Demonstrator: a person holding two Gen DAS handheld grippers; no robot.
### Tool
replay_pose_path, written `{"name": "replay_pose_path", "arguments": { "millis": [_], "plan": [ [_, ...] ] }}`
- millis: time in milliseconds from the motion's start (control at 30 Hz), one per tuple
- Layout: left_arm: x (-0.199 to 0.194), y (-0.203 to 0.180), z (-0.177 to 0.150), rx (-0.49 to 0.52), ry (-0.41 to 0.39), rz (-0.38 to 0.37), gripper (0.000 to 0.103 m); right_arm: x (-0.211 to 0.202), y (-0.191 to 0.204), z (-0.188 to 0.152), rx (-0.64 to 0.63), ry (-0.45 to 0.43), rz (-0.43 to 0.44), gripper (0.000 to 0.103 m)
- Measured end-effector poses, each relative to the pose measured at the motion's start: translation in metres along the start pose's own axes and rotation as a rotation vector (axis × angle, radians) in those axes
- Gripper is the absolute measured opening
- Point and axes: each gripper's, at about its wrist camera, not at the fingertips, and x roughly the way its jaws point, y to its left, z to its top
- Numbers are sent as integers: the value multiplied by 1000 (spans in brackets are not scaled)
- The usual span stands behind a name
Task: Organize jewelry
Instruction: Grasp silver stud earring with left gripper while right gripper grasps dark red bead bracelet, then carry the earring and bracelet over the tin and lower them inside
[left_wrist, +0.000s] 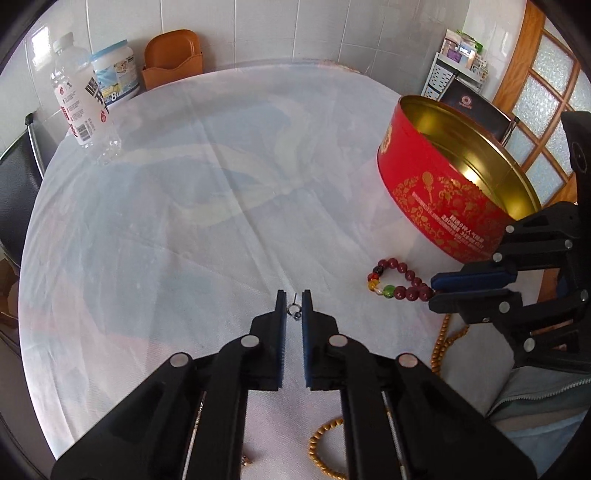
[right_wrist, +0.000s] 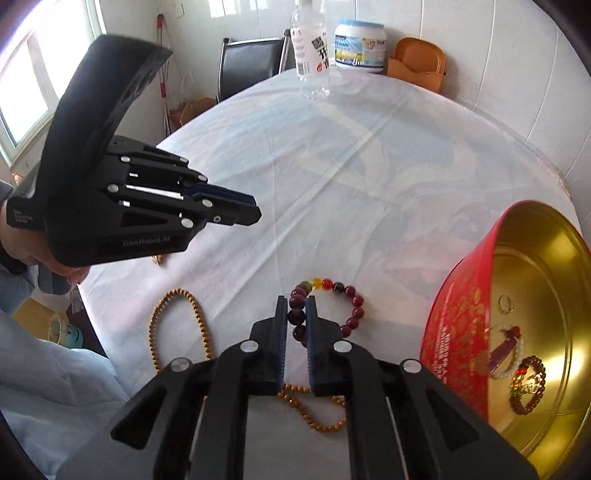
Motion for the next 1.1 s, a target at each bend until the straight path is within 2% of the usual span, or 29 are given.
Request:
{"name": "replay_pose_path", "arguments": {
  "millis": [133, 333, 600, 900, 1000, 1100],
  "plan": [
    [-19, -9, 10, -8, -40, 32, 8, -33, -7, 8, 5, -80, 2, 11],
    [-50, -30, 29, -10, -120, 40, 8, -85, -23, 12, 16, -194, 4, 11],
    [-68, -82, 71, 27, -196, 22, 8, -152, -70, -6, 56, -315, -58, 11],
    [-49, -179, 110, 61, -207, 6, 8, -203, -146, -63, 62, -369, -116, 11],
    [-36, -207, 112, 40, -184, 5, 8, -210, -169, -79, 72, -372, -110, 11],
    [-27, -223, 112, 30, -143, -28, 8, -211, -191, -89, 105, -363, -95, 11]
  ]
}}
